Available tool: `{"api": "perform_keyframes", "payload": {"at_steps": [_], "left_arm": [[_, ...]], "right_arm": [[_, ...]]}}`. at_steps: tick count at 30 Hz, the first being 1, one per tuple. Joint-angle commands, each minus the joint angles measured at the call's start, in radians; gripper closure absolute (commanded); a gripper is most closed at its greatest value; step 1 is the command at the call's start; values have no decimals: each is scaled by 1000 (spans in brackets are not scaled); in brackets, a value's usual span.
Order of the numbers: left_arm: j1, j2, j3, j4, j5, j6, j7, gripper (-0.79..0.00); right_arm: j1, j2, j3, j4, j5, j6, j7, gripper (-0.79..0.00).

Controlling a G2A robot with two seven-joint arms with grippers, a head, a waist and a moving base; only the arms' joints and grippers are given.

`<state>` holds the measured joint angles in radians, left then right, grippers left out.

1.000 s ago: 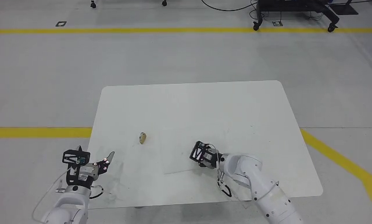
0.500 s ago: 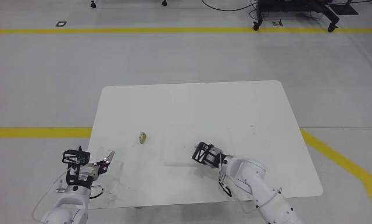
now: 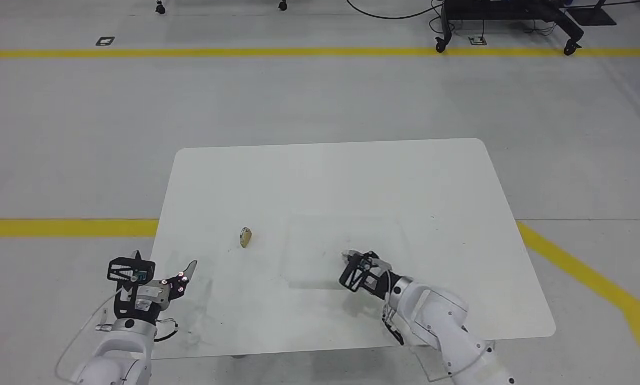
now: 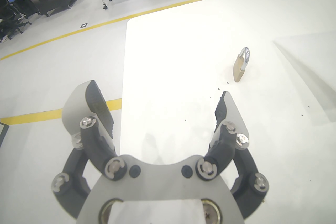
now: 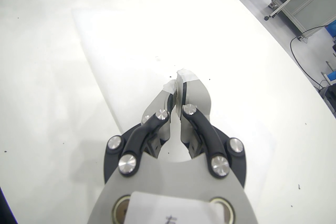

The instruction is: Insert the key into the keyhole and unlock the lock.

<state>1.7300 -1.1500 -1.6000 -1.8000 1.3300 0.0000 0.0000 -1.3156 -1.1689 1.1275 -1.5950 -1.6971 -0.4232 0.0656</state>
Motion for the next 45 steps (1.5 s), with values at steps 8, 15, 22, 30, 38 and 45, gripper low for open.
{"api": "perform_keyframes", "payload": {"at_steps": [8, 15, 22, 30, 38, 45], "left_arm": [[0, 0, 0, 0, 0, 0, 0, -785], [63, 5, -1, -158, 109, -55, -42, -785], [-28, 21, 40, -290, 163, -333, -375, -785], [-257, 12, 218, -217, 108, -433, -656, -785], [-452, -26, 418, -39, 102, -296, -673, -785], [-524, -49, 531, 72, 121, -283, -654, -785]], "right_arm": [[-3, -1, -3, -2, 0, 8, 16, 0], [-14, -3, -9, -10, -15, 39, 41, 0], [-19, 1, -2, -15, -8, -6, 8, 0], [-21, 8, 21, -9, 9, -61, -28, 0], [-34, 17, 39, -19, -2, -109, -68, 0], [-40, 22, 46, -21, -3, -126, -85, 0]]}}
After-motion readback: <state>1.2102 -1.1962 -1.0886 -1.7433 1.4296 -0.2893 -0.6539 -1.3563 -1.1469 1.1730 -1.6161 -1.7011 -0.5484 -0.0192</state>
